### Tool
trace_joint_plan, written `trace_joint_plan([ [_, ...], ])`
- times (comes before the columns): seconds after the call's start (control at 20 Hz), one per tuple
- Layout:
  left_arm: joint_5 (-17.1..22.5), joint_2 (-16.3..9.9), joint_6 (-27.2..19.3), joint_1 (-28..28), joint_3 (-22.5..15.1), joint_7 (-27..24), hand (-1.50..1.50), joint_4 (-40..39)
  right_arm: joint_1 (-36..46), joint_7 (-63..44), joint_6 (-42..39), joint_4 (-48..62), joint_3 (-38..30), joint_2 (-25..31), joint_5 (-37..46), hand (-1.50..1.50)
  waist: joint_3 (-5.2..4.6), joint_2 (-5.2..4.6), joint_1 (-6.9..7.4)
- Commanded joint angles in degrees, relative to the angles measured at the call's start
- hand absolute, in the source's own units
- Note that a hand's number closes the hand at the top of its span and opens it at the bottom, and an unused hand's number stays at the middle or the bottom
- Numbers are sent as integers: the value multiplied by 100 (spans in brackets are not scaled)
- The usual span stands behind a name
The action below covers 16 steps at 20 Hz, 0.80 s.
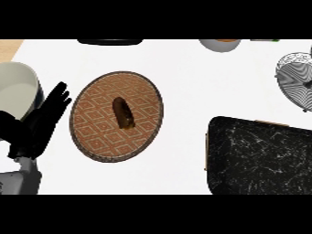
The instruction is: Pick the lemon from the tray and place it in the tiered basket
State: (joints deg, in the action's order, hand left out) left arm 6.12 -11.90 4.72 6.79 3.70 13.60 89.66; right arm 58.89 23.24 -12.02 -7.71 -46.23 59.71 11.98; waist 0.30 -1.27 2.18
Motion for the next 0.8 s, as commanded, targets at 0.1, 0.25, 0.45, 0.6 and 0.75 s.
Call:
trace_joint_plan([
  [0.1, -126, 92, -116, -58, -78, -16, 0, 79, -485, -297, -266, 42, -392, 858, -355, -150, 13, -14, -17],
  [0.25, -138, 145, -83, -189, -120, -186, 0, 75, -718, -277, -436, 66, -532, 1126, -470, -150, 31, -39, 4],
  [0.45, -12, -13, 51, -249, 43, -159, 0, -6, -1207, -69, -670, 146, -710, 1229, -625, -150, 41, -37, -33],
  [0.6, 44, -36, 64, -211, 63, -67, 0, 142, -1363, -225, -1073, 132, -779, 1616, -693, -150, 47, -2, -79],
  [0.75, 30, 61, -1, -124, 40, -119, 0, 71, -1537, -89, -1016, 126, -799, 1516, -701, -150, 55, -43, -51],
])
